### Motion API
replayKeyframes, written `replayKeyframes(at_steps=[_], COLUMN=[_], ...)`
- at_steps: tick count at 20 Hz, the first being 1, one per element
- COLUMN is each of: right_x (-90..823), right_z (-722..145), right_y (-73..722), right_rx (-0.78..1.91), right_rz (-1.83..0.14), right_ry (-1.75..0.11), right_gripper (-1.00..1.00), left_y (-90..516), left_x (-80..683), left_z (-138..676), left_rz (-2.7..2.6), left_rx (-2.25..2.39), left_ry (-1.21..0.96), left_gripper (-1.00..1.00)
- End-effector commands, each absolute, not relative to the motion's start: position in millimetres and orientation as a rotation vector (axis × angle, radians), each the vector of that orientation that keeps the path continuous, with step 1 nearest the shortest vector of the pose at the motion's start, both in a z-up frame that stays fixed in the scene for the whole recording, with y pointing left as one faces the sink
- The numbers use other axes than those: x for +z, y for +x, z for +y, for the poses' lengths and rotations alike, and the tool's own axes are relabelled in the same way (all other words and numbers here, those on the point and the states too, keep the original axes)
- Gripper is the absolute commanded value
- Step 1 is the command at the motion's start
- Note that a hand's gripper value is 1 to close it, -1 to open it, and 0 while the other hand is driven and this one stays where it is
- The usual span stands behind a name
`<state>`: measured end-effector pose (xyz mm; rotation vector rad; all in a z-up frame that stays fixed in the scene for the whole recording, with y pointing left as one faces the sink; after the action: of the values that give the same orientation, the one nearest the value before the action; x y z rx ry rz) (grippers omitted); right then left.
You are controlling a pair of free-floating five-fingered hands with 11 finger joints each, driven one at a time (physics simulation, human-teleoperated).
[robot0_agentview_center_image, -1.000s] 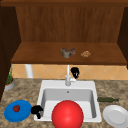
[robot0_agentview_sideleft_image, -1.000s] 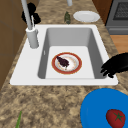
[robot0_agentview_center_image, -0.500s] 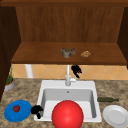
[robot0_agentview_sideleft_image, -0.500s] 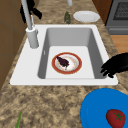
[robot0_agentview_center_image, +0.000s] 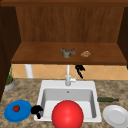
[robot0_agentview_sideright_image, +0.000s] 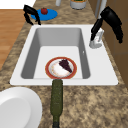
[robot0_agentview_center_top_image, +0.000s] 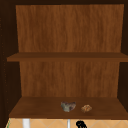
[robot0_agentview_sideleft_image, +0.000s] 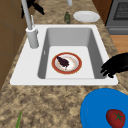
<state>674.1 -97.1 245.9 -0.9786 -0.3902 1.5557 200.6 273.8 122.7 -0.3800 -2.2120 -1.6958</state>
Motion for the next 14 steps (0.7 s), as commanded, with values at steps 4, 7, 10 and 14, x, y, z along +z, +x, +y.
replayKeyframes(at_steps=[4, 7, 10, 14], right_x=[233, 226, 222, 224], right_z=[-138, -153, -161, -166], right_y=[664, 661, 661, 657], right_rx=[1.531, 1.526, 1.533, 1.558], right_rz=[-0.453, -0.468, -0.456, -0.425], right_ry=[-0.91, -0.883, -0.848, -0.911], right_gripper=[-1.0, -1.0, -1.0, -1.0], left_y=[201, 201, 201, 201], left_x=[123, 123, 123, 123], left_z=[274, 274, 274, 274], left_rz=[-2.212, -2.212, -2.212, -2.212], left_rx=[-1.696, -1.696, -1.696, -1.696], left_ry=[-0.38, -0.38, -0.38, -0.38], left_gripper=[0.0, 0.0, 0.0, 0.0])
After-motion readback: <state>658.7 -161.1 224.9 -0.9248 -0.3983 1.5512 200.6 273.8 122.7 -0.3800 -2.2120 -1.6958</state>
